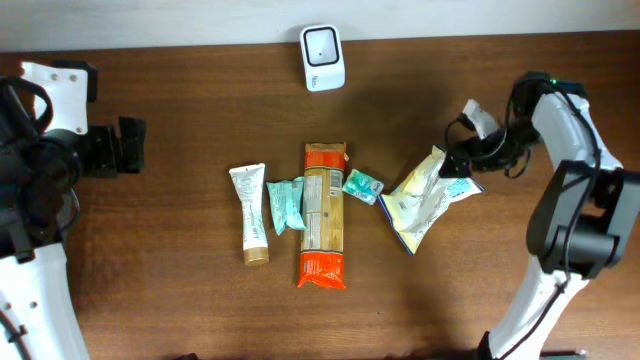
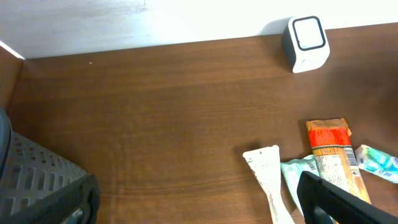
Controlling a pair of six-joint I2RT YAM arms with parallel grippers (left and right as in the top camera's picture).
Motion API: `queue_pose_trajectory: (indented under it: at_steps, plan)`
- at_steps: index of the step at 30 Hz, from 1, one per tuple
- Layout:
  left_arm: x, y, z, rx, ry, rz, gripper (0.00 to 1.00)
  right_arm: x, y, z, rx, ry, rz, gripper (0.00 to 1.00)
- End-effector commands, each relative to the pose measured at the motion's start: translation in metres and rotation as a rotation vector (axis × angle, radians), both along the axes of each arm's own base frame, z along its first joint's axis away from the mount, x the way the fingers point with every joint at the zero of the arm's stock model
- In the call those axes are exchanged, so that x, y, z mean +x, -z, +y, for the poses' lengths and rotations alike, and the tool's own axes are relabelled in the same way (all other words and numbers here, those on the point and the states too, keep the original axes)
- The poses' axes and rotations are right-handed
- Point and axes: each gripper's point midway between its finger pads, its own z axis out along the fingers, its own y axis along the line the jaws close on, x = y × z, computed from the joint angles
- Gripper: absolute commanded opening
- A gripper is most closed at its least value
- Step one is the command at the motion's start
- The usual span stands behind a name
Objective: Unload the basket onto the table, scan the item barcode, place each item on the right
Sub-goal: 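Grasp the yellow-blue snack bag with the right gripper, then carry the snack bag to the white scanner, barcode toward its window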
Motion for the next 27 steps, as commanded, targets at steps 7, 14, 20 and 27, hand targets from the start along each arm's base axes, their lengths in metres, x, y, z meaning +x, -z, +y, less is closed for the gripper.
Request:
queue_pose_trajectory:
  at_steps: [7, 14, 20, 27]
  plan:
    - [-0.002, -0.007, -0.002, 0.011, 0.016, -0.020, 0.99, -0.031, 0.061, 0.036, 0.074, -0.095, 0.079, 0.97]
    - [-0.002, -0.007, -0.002, 0.011, 0.016, -0.021, 0.99, -0.029, 0.053, 0.060, 0.245, 0.099, 0.145, 0.04]
    - [-0.002, -0.007, -0.002, 0.010, 0.016, -0.021, 0.99, 0.025, -0.072, 0.049, 0.229, 0.262, -0.077, 0.04]
    - [-0.002, -0.007, -0.002, 0.010, 0.016, -0.021, 0.99, 0.035, -0.197, 0.050, 0.248, 0.275, -0.473, 0.04]
